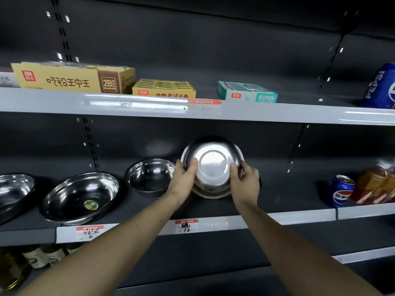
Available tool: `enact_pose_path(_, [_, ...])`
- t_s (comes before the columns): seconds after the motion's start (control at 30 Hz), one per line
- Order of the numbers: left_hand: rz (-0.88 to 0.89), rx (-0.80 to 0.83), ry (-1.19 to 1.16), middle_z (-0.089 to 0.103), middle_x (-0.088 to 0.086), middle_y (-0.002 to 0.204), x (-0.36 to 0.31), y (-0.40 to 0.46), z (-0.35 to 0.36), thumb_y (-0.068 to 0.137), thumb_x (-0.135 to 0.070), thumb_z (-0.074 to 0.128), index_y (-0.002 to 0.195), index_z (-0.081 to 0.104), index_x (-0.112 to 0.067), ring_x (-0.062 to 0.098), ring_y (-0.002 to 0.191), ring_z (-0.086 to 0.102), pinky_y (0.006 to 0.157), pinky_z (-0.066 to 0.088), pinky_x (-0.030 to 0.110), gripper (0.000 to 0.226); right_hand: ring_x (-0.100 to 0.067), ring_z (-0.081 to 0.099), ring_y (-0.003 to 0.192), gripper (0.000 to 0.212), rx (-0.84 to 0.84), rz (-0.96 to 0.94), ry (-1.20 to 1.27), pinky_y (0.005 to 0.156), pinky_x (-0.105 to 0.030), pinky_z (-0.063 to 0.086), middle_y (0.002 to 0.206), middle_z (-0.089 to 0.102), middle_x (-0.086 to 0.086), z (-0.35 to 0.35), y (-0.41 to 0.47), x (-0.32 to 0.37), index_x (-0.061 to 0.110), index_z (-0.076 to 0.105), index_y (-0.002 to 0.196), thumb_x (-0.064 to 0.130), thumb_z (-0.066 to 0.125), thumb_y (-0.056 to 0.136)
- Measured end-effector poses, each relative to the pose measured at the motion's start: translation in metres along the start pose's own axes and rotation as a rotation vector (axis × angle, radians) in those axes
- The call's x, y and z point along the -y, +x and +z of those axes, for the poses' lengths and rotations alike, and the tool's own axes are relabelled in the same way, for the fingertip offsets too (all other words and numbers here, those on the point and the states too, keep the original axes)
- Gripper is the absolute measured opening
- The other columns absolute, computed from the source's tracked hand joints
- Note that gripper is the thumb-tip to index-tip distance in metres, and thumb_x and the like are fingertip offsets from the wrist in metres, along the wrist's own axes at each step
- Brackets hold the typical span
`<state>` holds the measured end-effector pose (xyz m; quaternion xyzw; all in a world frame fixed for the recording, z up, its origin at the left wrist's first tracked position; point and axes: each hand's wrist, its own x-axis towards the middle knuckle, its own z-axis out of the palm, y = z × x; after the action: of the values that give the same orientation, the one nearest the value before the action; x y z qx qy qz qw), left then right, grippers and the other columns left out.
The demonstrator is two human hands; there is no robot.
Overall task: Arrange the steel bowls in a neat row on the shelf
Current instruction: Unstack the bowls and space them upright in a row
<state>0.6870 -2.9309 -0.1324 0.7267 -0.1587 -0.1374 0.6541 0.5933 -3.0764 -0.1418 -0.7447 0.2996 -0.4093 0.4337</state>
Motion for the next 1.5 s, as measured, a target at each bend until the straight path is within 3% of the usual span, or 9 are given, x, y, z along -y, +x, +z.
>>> enact_pose_path(0.23, [-0.08,-0.059,-0.367,0.061,0.002,0.133,-0.005,0.014,-0.039,0.092,-0.061,0.047,0.141,0.048,-0.019,0.021,0.12,0.06,0.108,0.045,0.042,0.064,-0.002,0.063,0.096,0.046,0.067,0.046,0.187,0.077,0.0,0.041,0.114,0.068,0.0,0.021,-0.016,0.006,0.02,0.054,0.139,0.017,0.055,0.094])
enact_pose_path(0.37, [-0.096,-0.089,-0.38,0.069,-0.003,0.104,-0.001,0.011,-0.056,0.096,-0.053,0.049,0.106,0.063,-0.022,0.013,0.091,0.066,0.077,0.055,0.031,0.035,-0.016,0.059,0.11,0.031,0.037,0.146,0.29,0.103,-0.031,0.044,0.116,0.067,0.0,0.034,-0.027,0.013,0.018,0.064,0.121,0.026,0.042,0.101])
enact_pose_path(0.47, [-0.093,-0.083,-0.36,0.069,0.005,0.113,0.009,0.009,-0.064,0.094,-0.029,0.062,0.125,0.058,-0.014,0.023,0.103,0.067,0.091,0.056,0.041,0.034,-0.014,0.057,0.107,0.053,0.06,0.247,0.326,0.1,-0.031,0.042,0.112,0.067,0.005,0.038,-0.031,0.017,0.017,0.07,0.114,0.056,0.036,0.099])
enact_pose_path(0.6, [-0.034,-0.089,-0.175,0.072,-0.003,0.094,0.025,0.008,-0.069,0.088,-0.007,0.061,0.095,0.063,-0.027,0.028,0.107,0.067,0.102,0.05,0.043,0.021,-0.015,0.066,0.076,0.042,0.162,0.359,0.282,0.075,-0.028,0.049,0.082,0.071,0.0,0.04,-0.031,0.022,0.019,0.07,0.09,0.057,0.053,0.092])
enact_pose_path(0.73, [0.012,-0.03,0.004,0.073,0.0,0.103,0.031,0.005,-0.076,0.087,-0.01,0.061,0.112,0.056,-0.031,0.023,0.106,0.066,0.105,0.047,0.041,0.032,-0.016,0.066,0.048,0.019,0.233,0.544,0.375,0.044,-0.025,0.052,0.083,0.07,-0.009,0.042,-0.03,0.025,0.007,0.059,0.104,0.023,0.062,0.094])
enact_pose_path(0.97, [0.061,0.0,0.243,0.065,-0.014,0.113,0.023,0.0,-0.093,0.096,-0.038,0.057,0.141,0.046,-0.026,0.016,0.12,0.057,0.094,0.035,0.019,0.048,-0.022,0.072,0.051,0.023,0.225,0.586,0.38,0.049,-0.025,0.057,0.091,0.07,-0.017,0.041,-0.029,0.022,-0.001,0.058,0.115,0.014,0.058,0.096])
enact_pose_path(1.1, [0.083,-0.029,0.523,0.042,0.006,0.153,0.016,0.006,-0.117,0.098,-0.049,0.046,0.152,0.034,-0.016,0.023,0.141,0.039,0.114,0.027,0.028,0.064,-0.021,0.072,0.051,0.036,0.201,0.593,0.397,0.049,-0.024,0.058,0.093,0.07,-0.016,0.039,-0.027,0.02,-0.004,0.052,0.127,0.016,0.057,0.097])
enact_pose_path(1.33, [0.14,0.012,1.3,0.028,0.006,0.158,0.02,0.011,-0.162,0.096,-0.059,0.037,0.152,0.033,-0.027,0.031,0.146,0.022,0.119,0.02,0.046,0.065,-0.021,0.071,0.05,0.032,0.175,0.588,0.395,0.046,-0.023,0.057,0.104,0.069,-0.021,0.046,-0.022,0.025,-0.005,0.053,0.122,0.014,0.057,0.096])
enact_pose_path(1.5, [0.044,-0.028,1.366,0.02,0.008,0.162,0.019,0.01,-0.182,0.094,-0.057,0.042,0.151,0.032,-0.028,0.033,0.15,0.011,0.121,0.012,0.052,0.065,-0.022,0.069,0.049,0.017,0.195,0.579,0.403,0.051,-0.027,0.06,0.094,0.068,-0.02,0.062,-0.021,0.034,-0.002,0.052,0.106,0.011,0.056,0.096])
